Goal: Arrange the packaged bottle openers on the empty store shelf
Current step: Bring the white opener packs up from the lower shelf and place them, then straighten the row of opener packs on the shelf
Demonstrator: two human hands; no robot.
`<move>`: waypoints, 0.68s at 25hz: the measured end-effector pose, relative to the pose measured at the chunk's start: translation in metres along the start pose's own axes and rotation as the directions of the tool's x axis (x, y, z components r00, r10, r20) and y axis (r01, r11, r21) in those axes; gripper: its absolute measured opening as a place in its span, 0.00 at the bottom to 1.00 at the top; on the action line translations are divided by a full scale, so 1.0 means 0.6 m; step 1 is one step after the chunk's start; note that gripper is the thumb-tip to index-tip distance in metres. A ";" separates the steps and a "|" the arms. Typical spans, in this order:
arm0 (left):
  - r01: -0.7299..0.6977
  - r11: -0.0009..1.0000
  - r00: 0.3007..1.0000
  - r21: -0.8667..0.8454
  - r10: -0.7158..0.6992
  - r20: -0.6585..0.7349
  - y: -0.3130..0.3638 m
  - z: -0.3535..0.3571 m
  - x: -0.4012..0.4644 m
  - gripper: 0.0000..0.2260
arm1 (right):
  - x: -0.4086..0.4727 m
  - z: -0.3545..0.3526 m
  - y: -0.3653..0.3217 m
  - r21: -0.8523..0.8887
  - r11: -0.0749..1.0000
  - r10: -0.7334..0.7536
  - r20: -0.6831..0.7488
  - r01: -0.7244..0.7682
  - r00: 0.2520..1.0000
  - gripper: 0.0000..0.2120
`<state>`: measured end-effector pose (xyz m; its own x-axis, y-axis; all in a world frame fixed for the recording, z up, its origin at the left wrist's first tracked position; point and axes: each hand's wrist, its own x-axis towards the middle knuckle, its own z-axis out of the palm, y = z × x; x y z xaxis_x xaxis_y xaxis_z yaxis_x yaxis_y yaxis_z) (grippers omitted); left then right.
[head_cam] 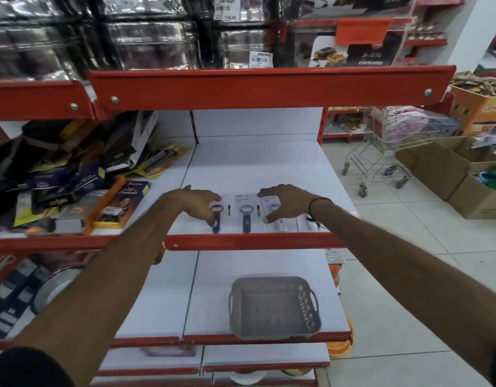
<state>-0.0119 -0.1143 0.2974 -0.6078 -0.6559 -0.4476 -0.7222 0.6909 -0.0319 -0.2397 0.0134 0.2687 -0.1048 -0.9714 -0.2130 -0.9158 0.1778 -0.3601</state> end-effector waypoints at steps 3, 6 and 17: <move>-0.023 1.000 1.000 0.008 0.023 0.018 -0.008 0.021 -0.016 0.38 | 0.013 0.021 -0.031 -0.081 0.997 0.013 0.089 -0.006 0.996 0.42; -0.047 0.998 0.999 -0.049 0.046 -0.010 -0.011 0.026 -0.026 0.36 | 0.019 0.033 -0.046 -0.148 0.989 0.008 0.086 0.005 0.996 0.38; -0.097 0.966 0.990 -0.241 0.068 -0.127 -0.027 0.035 -0.015 0.32 | 0.017 0.028 -0.068 -0.023 0.999 -0.022 0.065 0.023 0.998 0.36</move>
<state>0.0122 -0.1134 0.2830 -0.6925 -0.6406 -0.3317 -0.7178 0.6579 0.2279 -0.1967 -0.0012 0.2659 -0.0596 -0.9628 -0.2634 -0.9267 0.1514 -0.3438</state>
